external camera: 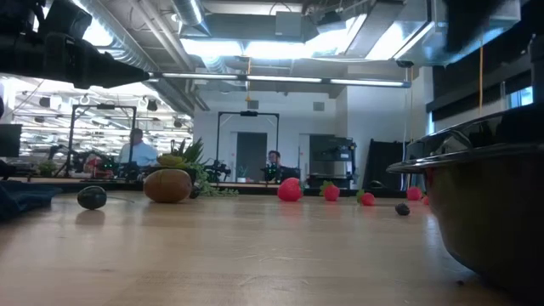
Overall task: Pick and placing Produce into tupperware
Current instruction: Put the blueberry into the black container
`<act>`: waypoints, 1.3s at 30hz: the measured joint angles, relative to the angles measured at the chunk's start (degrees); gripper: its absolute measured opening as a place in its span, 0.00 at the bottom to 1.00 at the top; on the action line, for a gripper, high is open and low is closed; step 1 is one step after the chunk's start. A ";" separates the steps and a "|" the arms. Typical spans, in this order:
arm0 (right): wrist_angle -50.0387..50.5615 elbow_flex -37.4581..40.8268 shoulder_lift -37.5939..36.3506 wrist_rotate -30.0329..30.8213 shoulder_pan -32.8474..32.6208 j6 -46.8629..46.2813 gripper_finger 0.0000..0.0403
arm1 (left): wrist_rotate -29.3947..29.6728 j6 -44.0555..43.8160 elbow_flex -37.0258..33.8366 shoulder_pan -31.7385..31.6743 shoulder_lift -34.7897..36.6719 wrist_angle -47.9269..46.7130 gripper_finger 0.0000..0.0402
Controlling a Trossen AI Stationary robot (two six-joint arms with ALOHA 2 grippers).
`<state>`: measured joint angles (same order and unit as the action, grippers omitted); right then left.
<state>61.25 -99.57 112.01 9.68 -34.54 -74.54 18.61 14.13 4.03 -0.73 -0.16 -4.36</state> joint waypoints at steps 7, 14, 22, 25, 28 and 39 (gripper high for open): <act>16.06 -0.02 -6.13 5.60 0.37 -4.57 0.72 | 0.00 0.02 0.00 0.02 0.02 0.07 0.66; 28.41 0.08 -8.67 7.79 0.37 -10.75 0.72 | 0.00 0.00 0.00 0.02 0.02 -0.06 0.66; 28.62 5.32 -14.54 7.21 0.76 -11.14 0.72 | 0.00 0.00 0.00 0.02 0.02 -0.10 0.66; 28.50 10.27 -18.98 7.24 0.99 -11.63 0.72 | -0.01 0.01 0.00 0.01 0.02 -0.11 0.66; 25.03 17.17 -24.37 7.23 1.13 -12.52 0.72 | 0.00 0.01 0.00 0.01 0.02 -0.11 0.66; -0.95 43.41 -32.92 5.72 5.07 -9.22 0.72 | 0.00 0.02 0.00 0.00 0.02 -0.11 0.66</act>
<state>60.31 -56.16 79.09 15.40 -29.48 -83.77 18.61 14.15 4.03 -0.73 -0.14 -4.47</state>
